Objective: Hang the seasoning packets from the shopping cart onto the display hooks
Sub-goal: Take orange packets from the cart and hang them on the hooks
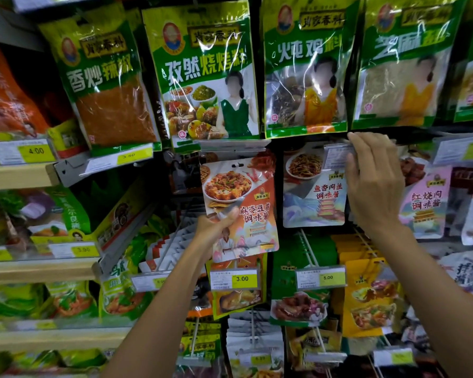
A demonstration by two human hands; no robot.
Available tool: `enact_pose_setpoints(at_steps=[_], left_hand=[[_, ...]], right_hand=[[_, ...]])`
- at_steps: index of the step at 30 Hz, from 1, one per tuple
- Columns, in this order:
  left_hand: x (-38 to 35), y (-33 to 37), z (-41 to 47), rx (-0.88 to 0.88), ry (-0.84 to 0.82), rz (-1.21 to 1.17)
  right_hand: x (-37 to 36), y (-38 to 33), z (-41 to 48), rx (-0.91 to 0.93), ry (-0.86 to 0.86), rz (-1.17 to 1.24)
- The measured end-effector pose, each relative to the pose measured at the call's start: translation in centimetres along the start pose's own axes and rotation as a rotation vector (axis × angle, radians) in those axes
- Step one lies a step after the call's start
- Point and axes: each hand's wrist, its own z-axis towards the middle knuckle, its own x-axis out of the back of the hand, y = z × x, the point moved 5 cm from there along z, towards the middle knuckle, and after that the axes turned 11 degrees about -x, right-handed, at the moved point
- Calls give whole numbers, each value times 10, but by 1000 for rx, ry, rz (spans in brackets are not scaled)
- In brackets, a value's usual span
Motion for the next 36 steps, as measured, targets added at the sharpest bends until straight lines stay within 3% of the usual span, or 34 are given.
enact_pose_setpoints(at_steps=[6, 15, 28, 36], left_hand=[[5, -9, 15, 26, 146, 56], [0, -9, 1, -143, 269, 54], [-15, -8, 36, 17, 360, 26], [-3, -6, 38, 61, 345, 186]], right_hand=[[0, 0, -3, 7, 9, -14], [-1, 0, -4, 7, 33, -18], [1, 0, -3, 9, -15, 29], [6, -3, -2, 4, -56, 16]])
